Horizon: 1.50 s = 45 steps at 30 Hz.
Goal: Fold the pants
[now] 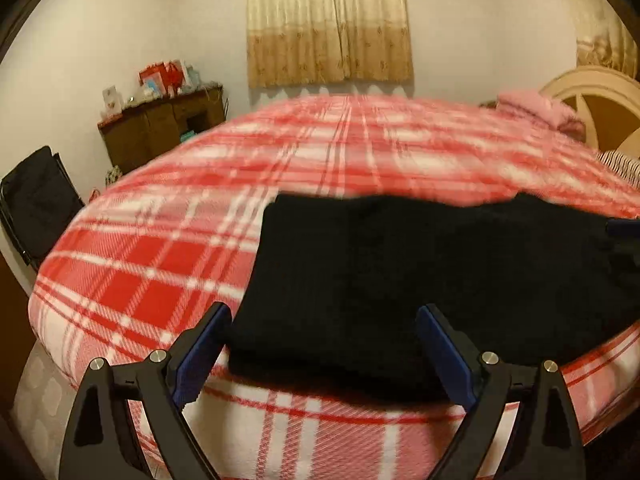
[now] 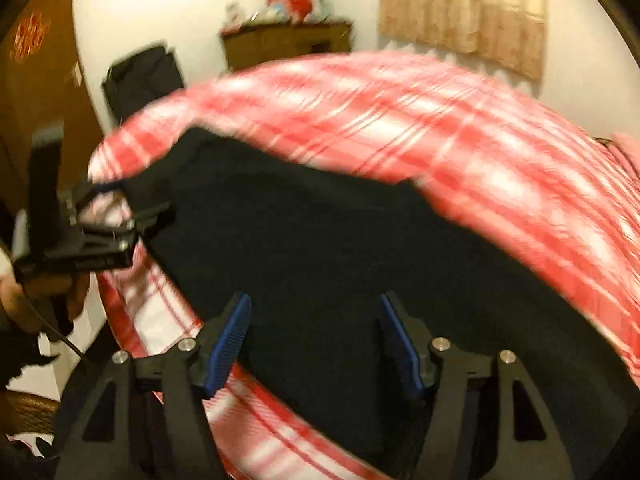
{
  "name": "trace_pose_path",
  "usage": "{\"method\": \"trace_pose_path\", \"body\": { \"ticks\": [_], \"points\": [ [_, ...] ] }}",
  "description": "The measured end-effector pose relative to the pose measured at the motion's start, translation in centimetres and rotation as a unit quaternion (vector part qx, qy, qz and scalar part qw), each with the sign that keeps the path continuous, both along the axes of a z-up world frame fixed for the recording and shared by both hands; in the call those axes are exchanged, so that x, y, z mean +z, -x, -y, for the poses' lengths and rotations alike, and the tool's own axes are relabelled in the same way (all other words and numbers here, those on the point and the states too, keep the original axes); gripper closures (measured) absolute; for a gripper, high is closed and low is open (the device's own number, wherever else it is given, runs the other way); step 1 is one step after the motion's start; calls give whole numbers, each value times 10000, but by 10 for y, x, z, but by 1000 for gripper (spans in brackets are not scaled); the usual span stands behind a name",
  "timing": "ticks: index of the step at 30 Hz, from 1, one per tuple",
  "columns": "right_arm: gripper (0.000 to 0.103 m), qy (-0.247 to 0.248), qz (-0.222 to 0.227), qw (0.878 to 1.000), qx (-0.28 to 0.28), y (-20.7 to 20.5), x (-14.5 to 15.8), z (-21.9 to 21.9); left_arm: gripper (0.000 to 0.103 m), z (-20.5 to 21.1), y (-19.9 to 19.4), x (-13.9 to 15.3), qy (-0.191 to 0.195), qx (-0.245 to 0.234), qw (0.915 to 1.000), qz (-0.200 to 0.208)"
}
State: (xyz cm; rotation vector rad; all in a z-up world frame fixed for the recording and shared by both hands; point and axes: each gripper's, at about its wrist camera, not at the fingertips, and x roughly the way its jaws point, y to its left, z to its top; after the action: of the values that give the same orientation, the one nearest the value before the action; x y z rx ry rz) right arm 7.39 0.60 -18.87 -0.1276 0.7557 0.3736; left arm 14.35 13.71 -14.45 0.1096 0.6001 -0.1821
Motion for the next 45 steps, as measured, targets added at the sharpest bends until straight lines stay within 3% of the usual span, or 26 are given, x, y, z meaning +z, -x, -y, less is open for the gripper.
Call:
{"method": "trace_pose_path", "body": {
  "ticks": [4, 6, 8, 10, 12, 16, 21, 22, 23, 24, 26, 28, 30, 33, 35, 38, 41, 43, 45],
  "points": [
    [35, 42, 325, 9976, -607, 12, 32, 70, 9, 25, 13, 21, -65, -242, 9991, 339],
    [35, 56, 198, 9928, -1183, 17, 39, 121, 9, 48, 21, 31, -15, -608, 9973, 405],
    [41, 105, -14, 9861, -1656, 23, 38, 157, 9, 70, 29, 36, 21, -938, 9946, 439],
    [42, 169, -136, 9804, -1960, 41, 33, 183, 9, 96, 40, 40, -19, -1332, 9902, 425],
    [42, 284, -228, 9814, -1886, 58, 26, 187, 9, 124, 48, 40, -57, -1756, 9837, 391],
    [42, 656, -231, 9902, -1215, 94, 6, 159, 9, 166, 51, 27, -64, -2241, 9744, 158],
    [47, 1187, -205, 9879, -978, 94, -20, 148, 9, 188, 37, -2, 154, -2345, 9700, -624],
    [54, 1242, -205, 9879, -907, 96, -25, 146, 9, 188, 35, -11, 173, -2304, 9691, -862],
    [63, 1174, -251, 9892, -841, 98, -26, 147, 9, 186, 38, -14, 178, -2289, 9694, -871],
    [65, 1085, -331, 9903, -797, 99, -26, 150, 9, 182, 46, -15, 144, -2326, 9697, -726],
    [65, 1078, -466, 9904, -734, 100, -28, 151, 9, 181, 54, -12, 31, -2369, 9691, -687],
    [64, 1165, -462, 9901, -628, 102, -31, 150, 9, 177, 51, -4, 254, -2351, 9695, -638],
    [64, 1013, -498, 9921, -539, 100, -24, 154, 9, 177, 48, 11, 547, -2297, 9705, -486],
    [64, 339, -269, 9965, -717, 92, 8, 176, 9, 193, 38, 25, 810, -2343, 9678, -433],
    [62, 108, -169, 9951, -973, 80, 22, 187, 9, 205, 35, 25, 865, -2353, 9671, -430],
    [62, -330, -288, 9902, -1324, 53, 28, 208, 9, 229, 35, 18, 951, -2577, 9594, -635],
    [63, -808, -1003, 9795, -1547, 20, 6, 227, 8, 249, 39, -5, 821, -2807, 9500, -1097],
    [70, -774, -1139, 9735, -1823, 11, -8, 238, 6, 251, 51, -9, 569, -2866, 9529, -814],
    [71, -1215, -1192, 9672, -1884, 9, -7, 253, 6, 255, 60, -10, 231, -2968, 9521, -698]
  ]
}}
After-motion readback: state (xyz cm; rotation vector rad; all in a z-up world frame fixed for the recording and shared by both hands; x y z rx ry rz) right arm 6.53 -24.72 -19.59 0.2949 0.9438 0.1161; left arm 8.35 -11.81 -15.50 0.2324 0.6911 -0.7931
